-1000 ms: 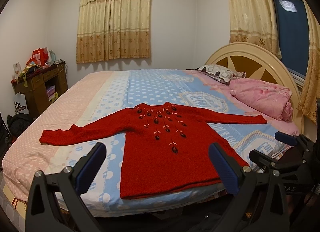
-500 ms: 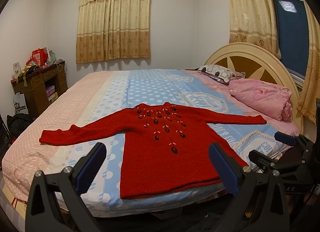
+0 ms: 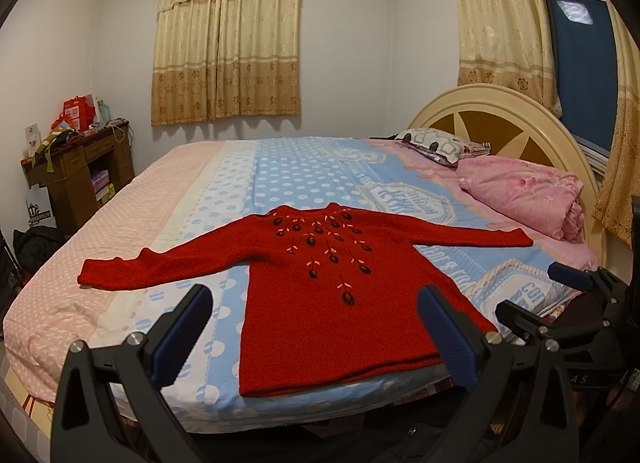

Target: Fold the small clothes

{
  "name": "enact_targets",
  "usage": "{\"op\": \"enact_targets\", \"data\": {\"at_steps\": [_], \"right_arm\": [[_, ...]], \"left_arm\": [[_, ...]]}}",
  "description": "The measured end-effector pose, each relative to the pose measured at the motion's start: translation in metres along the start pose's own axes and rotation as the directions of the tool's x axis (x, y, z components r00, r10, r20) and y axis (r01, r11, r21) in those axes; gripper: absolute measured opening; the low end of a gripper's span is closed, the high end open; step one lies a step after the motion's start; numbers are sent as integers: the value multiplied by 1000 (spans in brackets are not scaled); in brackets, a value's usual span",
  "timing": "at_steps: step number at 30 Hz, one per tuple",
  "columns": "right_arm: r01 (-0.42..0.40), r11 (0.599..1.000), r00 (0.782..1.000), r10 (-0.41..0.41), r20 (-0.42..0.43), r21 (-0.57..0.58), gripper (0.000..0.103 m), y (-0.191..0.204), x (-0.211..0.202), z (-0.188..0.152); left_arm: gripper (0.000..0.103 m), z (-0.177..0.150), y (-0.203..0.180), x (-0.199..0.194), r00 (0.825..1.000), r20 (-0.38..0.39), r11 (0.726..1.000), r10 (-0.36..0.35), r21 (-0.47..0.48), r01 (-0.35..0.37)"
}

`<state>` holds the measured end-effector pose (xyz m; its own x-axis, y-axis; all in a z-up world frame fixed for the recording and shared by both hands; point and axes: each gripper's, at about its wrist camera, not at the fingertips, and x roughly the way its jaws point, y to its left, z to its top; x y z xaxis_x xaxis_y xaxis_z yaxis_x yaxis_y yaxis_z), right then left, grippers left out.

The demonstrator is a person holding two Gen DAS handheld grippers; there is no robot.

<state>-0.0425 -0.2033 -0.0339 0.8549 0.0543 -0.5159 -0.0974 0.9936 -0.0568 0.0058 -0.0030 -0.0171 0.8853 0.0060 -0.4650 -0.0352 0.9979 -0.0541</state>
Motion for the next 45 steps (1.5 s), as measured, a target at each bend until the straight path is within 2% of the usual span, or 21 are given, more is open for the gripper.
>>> {"op": "enact_targets", "data": {"at_steps": [14, 26, 31, 38, 41, 45], "right_arm": [[2, 1000, 1000, -3, -11, -11, 102, 5, 6, -4], [9, 1000, 999, -10, -40, -15, 102, -1, 28, -9], [-2, 999, 998, 0, -55, -44, 102, -10, 48, -11], [-34, 999, 995, 35, -90, 16, 102, -42, 96, -7], [-19, 998, 994, 26, -106, 64, 102, -65, 121, -1], [42, 989, 991, -23, -131, 145, 101, -113, 155, 6]], "left_arm": [[103, -6, -2, 3, 1000, -17, 1000, -4, 0, 4], [103, -9, -1, 24, 996, -87, 1000, -16, 3, 16], [103, -9, 4, 38, 993, -117, 1000, 2, 29, 1], [103, 5, 16, 78, 986, -162, 995, 42, 100, -26], [103, 13, 17, 99, 983, -170, 987, 71, 155, -44], [103, 24, 25, 130, 981, -167, 978, 102, 199, -68]]}}
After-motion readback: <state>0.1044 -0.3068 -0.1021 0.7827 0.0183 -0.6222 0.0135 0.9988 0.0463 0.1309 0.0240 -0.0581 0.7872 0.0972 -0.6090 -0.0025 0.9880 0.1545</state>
